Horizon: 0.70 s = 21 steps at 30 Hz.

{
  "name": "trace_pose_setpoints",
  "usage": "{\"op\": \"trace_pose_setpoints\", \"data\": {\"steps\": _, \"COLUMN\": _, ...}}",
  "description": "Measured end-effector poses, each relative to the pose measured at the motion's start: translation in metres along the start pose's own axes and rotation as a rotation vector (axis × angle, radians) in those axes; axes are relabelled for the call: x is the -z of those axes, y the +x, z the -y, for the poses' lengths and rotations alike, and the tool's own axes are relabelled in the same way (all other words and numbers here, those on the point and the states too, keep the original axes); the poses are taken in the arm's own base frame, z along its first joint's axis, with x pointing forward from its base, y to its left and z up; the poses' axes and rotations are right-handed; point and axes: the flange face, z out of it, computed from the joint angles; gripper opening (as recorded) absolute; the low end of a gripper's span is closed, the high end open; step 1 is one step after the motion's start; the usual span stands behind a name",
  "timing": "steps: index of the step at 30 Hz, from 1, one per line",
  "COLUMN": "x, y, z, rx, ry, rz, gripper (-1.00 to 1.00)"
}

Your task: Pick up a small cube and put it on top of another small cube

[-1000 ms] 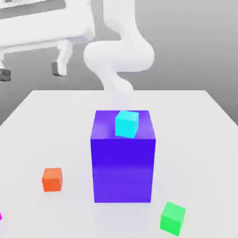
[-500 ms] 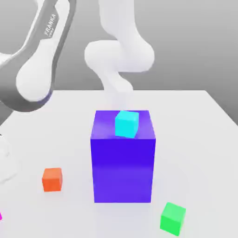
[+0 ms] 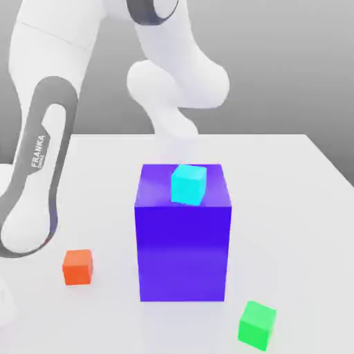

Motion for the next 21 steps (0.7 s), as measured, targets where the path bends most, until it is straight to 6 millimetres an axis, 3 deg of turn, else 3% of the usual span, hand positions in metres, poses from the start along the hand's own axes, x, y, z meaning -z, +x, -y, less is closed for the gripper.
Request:
{"op": "trace_pose_setpoints", "data": {"steps": 3, "x": 0.04, "y": -0.006, "z": 0.004, "rx": 0.014, "ry": 0.001, "rz": 0.004, "gripper": -1.0}}
{"op": "trace_pose_setpoints", "data": {"steps": 4, "x": 0.045, "y": -0.026, "z": 0.022, "rx": 0.069, "ry": 0.002, "rz": 0.013, "gripper": -1.0}}
{"op": "trace_pose_setpoints", "data": {"steps": 8, "x": 0.054, "y": -0.114, "z": 0.079, "rx": 0.295, "ry": 0.005, "rz": 0.039, "gripper": -1.0}}
{"op": "trace_pose_setpoints", "data": {"steps": 12, "x": 0.064, "y": -0.208, "z": 0.116, "rx": 0.525, "ry": 0.005, "rz": 0.048, "gripper": -1.0}}
{"op": "trace_pose_setpoints", "data": {"steps": 18, "x": 0.08, "y": -0.359, "z": 0.134, "rx": 0.9, "ry": 0.002, "rz": 0.029, "gripper": -1.0}}
{"op": "trace_pose_setpoints", "data": {"steps": 21, "x": 0.056, "y": -0.436, "z": 0.137, "rx": 1.094, "ry": -0.001, "rz": 0.009, "gripper": -1.0}}
